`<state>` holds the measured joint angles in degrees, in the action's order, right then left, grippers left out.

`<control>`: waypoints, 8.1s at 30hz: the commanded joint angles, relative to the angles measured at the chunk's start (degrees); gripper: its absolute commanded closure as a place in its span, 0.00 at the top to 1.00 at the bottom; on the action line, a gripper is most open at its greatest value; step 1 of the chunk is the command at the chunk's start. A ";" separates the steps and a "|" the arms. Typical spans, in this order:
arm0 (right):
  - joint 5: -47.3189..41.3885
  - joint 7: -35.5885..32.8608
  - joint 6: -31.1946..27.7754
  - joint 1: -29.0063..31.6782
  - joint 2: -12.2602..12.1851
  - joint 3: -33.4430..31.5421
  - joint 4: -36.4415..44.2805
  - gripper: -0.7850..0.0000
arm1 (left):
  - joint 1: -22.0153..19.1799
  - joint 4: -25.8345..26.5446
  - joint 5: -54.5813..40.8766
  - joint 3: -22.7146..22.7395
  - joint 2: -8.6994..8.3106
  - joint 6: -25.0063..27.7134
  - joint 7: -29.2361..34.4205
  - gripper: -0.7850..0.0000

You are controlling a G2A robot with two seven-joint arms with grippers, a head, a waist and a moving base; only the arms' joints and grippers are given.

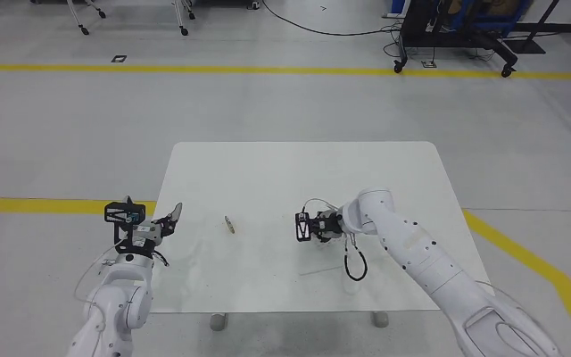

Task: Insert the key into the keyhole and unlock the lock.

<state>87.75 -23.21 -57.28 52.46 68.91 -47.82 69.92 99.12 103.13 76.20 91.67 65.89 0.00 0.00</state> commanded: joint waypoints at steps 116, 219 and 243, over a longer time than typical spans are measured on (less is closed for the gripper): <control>-6.46 71.88 1.66 -1.36 1.36 1.55 -33.27 0.00 | -36.53 -22.62 -2.71 -33.60 5.94 13.88 17.87 1.00; -122.21 -23.08 -0.72 5.25 7.45 -3.90 -20.64 0.00 | -29.15 -17.04 -70.70 -27.55 1.30 29.59 36.17 0.42; -121.47 -23.08 -0.72 5.36 7.91 -4.33 -21.34 0.00 | -29.23 -17.33 -70.32 -28.67 1.31 29.92 34.89 0.00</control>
<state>-33.76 -46.29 -58.00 57.78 76.82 -52.16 48.57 69.90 85.82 6.05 62.99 67.20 29.87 34.85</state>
